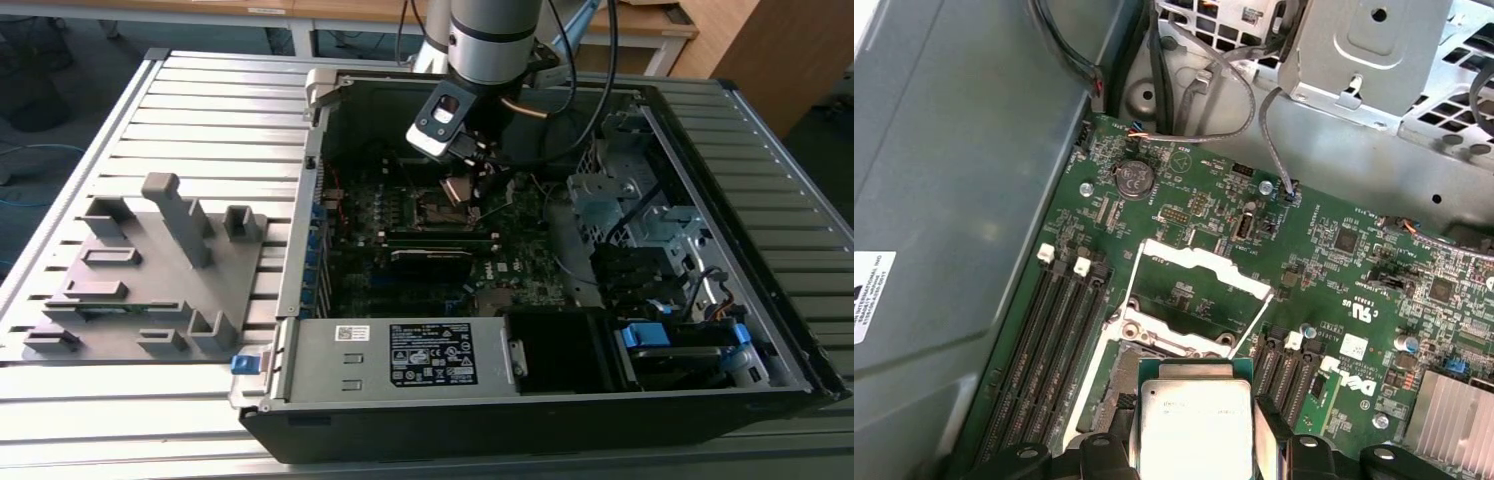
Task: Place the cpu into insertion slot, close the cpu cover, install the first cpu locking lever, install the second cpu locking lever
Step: 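Place the cpu into insertion slot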
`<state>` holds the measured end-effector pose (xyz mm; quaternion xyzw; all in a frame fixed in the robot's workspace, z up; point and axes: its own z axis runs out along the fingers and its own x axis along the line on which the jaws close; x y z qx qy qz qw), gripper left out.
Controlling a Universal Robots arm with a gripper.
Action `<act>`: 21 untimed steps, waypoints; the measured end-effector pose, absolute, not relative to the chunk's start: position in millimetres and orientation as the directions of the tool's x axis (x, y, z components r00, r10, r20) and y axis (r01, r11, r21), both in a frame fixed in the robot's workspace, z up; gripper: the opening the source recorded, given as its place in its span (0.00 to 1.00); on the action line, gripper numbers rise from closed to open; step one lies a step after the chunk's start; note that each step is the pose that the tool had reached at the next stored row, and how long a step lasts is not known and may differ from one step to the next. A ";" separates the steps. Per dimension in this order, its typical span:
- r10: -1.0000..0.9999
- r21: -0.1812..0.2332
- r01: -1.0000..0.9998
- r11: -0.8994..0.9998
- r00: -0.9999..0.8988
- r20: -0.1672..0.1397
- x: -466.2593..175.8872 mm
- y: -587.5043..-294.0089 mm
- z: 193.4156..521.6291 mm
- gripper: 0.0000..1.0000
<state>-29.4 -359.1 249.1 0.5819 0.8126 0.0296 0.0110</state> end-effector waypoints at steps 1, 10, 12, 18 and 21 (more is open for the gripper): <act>0.949 0.061 0.948 0.314 -0.315 0.017 -29.4 -359.1 248.9 0.54; 0.982 0.061 0.980 0.187 -0.189 0.017 -29.4 -359.1 247.0 0.54; 0.987 0.061 0.986 0.156 -0.157 0.017 -29.4 -359.1 246.6 0.54; 0.998 0.061 0.996 0.064 -0.066 0.016 -29.5 -359.2 245.7 0.54; 0.998 0.061 0.996 0.063 -0.064 0.016 -32.3 -359.1 245.6 0.54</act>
